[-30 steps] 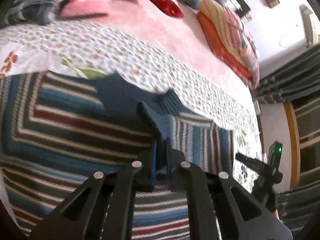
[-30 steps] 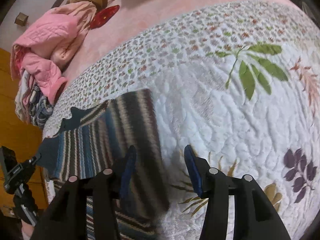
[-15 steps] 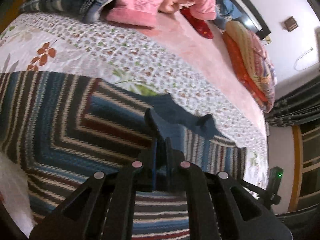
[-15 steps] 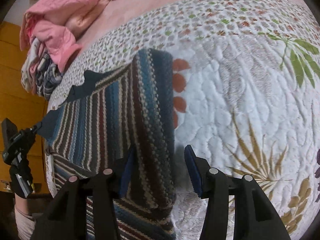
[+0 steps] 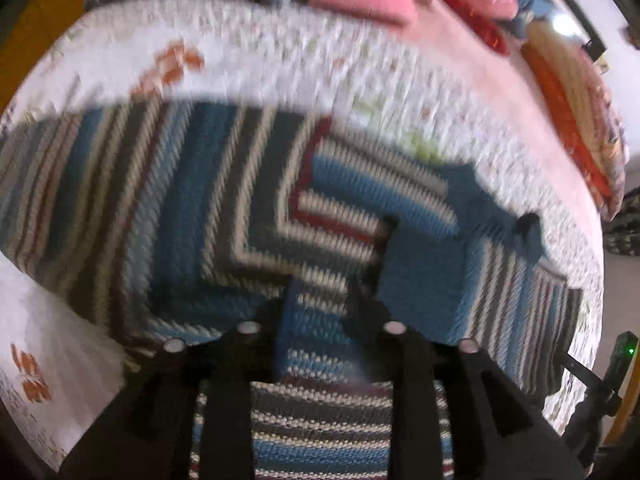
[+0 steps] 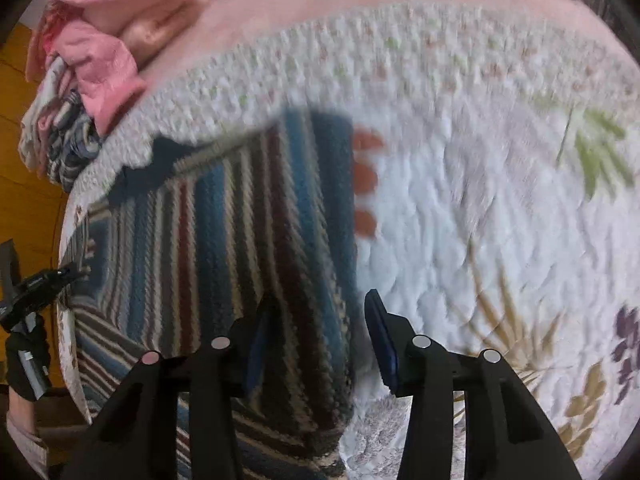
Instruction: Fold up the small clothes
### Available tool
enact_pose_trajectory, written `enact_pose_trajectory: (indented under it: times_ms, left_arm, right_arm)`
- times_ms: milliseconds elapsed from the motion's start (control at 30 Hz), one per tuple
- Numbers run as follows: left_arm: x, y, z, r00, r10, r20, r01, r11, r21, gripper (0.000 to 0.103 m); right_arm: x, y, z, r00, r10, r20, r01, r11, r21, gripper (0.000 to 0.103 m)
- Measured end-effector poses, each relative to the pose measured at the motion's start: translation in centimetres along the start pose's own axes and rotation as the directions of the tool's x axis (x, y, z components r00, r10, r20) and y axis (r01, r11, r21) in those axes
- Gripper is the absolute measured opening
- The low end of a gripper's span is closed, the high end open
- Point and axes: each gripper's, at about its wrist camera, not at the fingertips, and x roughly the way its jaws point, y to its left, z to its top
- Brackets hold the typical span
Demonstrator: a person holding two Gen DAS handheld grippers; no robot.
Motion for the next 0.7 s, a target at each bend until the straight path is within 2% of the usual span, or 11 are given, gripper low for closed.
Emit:
enact_pose_trajectory:
  times_ms: [133,267,367,467,533,700]
  left_arm:
    - [-2.2,-2.4,-0.1,0.996,-0.056,0.065,0.049,0.994,0.097,0.039]
    - [-0.9,-5.0,-1.2,0.991,-0.131,0.007,0.129,0.982,0.138,0.039]
    - [0.9,-6.6,-2.2,0.992,-0.124,-0.035,0.128,0.977,0.168,0.042]
    - [2.9,-7.3,-3.4,0.994,-0.080,-0.076,0.094,0.975,0.202,0.046]
    - [4.1,-7.1,-4.0,0.993,-0.059,-0.099,0.079,0.975,0.210,0.047]
    - [4.3,-7.4,-4.6,0.995,-0.046,-0.092,0.068,0.966,0.249,0.051]
  right_arm:
    - [-2.1,2.1,0.9,0.992,0.109,0.057,-0.108,0.994,-0.036,0.050]
    - [-0.8,4.3,0.9,0.990,0.137,0.017,-0.136,0.988,-0.077,0.050]
    - [1.0,5.2,0.2,0.992,0.124,-0.032,-0.127,0.988,-0.085,0.050]
    - [2.8,4.9,-0.8,0.994,0.089,-0.069,-0.095,0.992,-0.084,0.050]
    - [3.3,4.2,-1.1,0.993,0.097,-0.073,-0.102,0.993,-0.064,0.050]
    - [3.5,3.9,-1.4,0.993,0.097,-0.068,-0.101,0.994,-0.052,0.052]
